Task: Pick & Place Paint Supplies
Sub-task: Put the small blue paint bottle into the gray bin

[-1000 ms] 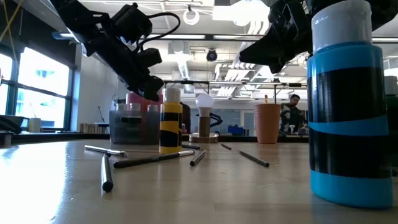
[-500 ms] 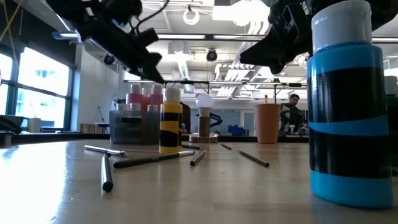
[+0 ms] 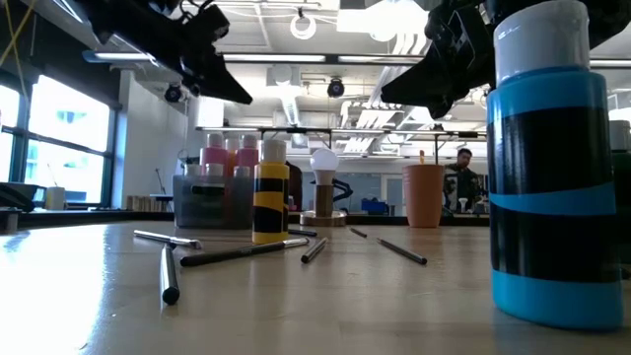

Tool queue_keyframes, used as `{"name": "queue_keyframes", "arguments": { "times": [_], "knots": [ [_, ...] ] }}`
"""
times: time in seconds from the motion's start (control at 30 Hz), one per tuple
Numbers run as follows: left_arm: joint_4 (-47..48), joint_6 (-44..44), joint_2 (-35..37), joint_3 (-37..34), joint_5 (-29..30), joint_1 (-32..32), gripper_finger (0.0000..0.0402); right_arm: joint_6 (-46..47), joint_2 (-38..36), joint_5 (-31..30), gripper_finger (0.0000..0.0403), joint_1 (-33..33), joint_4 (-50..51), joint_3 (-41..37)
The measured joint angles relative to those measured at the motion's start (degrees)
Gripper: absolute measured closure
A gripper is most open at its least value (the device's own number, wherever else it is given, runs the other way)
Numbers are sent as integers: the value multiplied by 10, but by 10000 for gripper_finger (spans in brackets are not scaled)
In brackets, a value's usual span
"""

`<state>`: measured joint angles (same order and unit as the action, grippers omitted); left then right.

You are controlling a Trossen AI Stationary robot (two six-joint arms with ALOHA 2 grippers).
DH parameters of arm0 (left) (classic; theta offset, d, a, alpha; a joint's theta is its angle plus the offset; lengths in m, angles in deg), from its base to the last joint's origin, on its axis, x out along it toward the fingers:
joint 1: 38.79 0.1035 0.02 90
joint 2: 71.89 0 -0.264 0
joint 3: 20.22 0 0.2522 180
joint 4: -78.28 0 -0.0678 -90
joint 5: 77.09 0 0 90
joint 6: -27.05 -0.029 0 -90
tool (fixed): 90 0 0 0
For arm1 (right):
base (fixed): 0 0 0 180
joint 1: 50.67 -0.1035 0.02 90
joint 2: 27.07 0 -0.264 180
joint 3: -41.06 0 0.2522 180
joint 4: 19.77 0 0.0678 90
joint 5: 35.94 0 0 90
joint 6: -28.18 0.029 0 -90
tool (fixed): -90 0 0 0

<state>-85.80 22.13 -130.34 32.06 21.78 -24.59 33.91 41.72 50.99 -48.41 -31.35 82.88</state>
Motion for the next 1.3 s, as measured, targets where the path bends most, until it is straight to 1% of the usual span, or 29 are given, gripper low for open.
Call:
{"name": "queue_keyframes", "arguments": {
  "times": [0.1,0.17,0.2,0.3,0.4,0.5,0.57,0.63,0.77,0.93,1.07,1.17,1.3],
  "knots": [
    [22,26,3,0,-64,0,402,0,0,0,312,0,0,0],
    [31,51,2,0,-90,-2,402,0,0,0,312,0,0,0],
    [32,62,-2,0,-93,-8,402,0,0,0,312,0,0,0],
    [51,68,-15,-1,-63,-39,402,0,0,0,312,0,0,0],
    [57,71,-24,0,1,-73,402,0,0,0,312,0,0,0],
    [85,72,-27,0,75,-92,402,0,0,0,312,0,0,0],
    [92,83,-27,-3,100,-93,402,0,0,0,312,0,1,0],
    [90,85,-28,-17,103,-86,402,0,0,0,312,0,1,0],
    [53,84,-29,-51,71,-62,402,0,0,0,312,0,1,0],
    [0,82,-32,-92,71,-40,402,2,0,0,312,0,1,0],
    [-23,87,-32,-120,95,-21,402,0,0,-6,312,0,1,0],
    [-58,87,-32,-134,95,-18,402,0,0,-12,312,0,2,0],
    [-89,87,-33,-150,112,-18,402,0,0,-15,312,0,3,0]
  ]
}}
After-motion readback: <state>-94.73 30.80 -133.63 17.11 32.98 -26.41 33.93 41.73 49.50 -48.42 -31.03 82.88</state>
